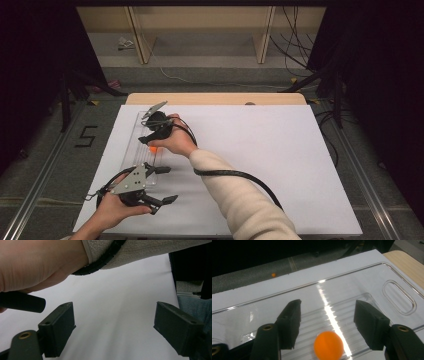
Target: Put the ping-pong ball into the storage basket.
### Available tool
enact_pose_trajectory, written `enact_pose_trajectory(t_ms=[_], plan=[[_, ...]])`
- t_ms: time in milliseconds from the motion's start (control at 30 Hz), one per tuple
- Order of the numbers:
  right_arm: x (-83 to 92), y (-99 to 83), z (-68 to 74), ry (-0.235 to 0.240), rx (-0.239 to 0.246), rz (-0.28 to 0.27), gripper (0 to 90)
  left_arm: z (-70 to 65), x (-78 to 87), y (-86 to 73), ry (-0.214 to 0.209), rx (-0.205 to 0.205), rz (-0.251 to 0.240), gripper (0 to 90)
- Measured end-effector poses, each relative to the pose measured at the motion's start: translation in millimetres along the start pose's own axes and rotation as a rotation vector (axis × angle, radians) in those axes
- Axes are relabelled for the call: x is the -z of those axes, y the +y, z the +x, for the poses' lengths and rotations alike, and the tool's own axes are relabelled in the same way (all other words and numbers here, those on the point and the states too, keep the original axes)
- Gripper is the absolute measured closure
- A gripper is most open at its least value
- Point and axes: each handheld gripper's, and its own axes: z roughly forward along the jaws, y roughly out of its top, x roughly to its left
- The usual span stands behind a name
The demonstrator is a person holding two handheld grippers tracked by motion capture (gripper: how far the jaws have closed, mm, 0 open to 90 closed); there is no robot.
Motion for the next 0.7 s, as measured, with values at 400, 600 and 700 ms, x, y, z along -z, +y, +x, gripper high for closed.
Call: enact_pose_trajectory(t_ms=[400,600,700], plan=[[18.8,-2.1,-2.0,-0.026,-0.014,-0.046,25.2,-0.2,-0.3,0.1,0.002,0.000,0.000,16.3],[30.3,-3.7,-5.5,-0.038,-0.025,-0.067,22.1,0.3,-0.4,-0.2,0.003,-0.002,0.003,16.3],[35.4,-5.3,-6.9,-0.043,-0.028,-0.068,20.6,0.3,-0.2,-0.2,0.003,-0.002,0.002,16.3]])
